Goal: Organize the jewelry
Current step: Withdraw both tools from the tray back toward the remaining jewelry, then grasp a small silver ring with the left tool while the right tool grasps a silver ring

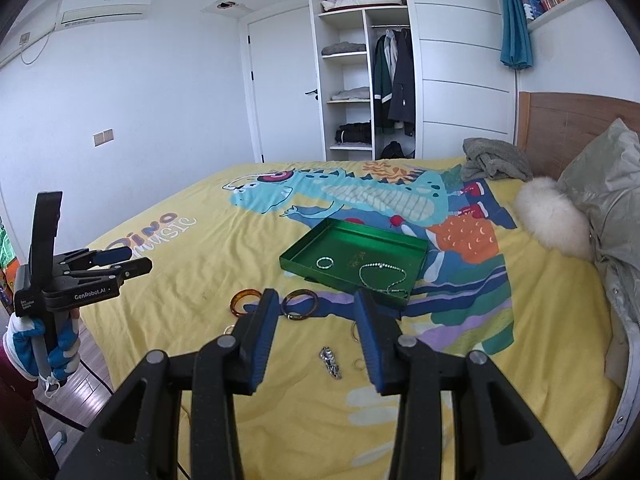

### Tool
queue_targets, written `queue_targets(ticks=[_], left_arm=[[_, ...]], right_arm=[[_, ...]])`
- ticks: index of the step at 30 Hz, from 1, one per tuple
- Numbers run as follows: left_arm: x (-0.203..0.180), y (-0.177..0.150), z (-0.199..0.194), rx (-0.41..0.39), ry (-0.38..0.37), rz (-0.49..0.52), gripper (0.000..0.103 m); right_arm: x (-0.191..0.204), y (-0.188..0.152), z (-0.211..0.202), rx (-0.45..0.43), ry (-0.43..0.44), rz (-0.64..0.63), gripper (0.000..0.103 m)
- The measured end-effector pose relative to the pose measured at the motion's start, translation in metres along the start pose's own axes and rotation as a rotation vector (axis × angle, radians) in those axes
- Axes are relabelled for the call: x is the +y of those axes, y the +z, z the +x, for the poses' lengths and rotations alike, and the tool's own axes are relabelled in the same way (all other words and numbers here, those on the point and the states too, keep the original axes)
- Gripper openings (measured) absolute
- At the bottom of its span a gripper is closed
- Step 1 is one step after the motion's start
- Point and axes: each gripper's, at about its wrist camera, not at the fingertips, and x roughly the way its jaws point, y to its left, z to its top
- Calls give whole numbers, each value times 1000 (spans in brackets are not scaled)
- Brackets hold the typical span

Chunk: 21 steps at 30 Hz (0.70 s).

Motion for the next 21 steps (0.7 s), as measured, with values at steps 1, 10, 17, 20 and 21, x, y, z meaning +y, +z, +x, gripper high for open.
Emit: queue_targets(ticks=[1,10,17,20,21], left_arm=[[0,-9,6,8,-13,-1,57],[-12,-71,73,110,-96,3,54],[-23,-95,127,204,-117,27,49],[-26,-98,143,225,-119,42,49],[-26,-99,149,231,-118,45,49]], right_arm=[[-1,-6,3,8,2,5,37],[-24,-70,49,87,15,90,37],[-43,-109,100,173,1,160,37],[-48,-117,121,205,5,176,36],[-50,-119,129,217,4,179,36]])
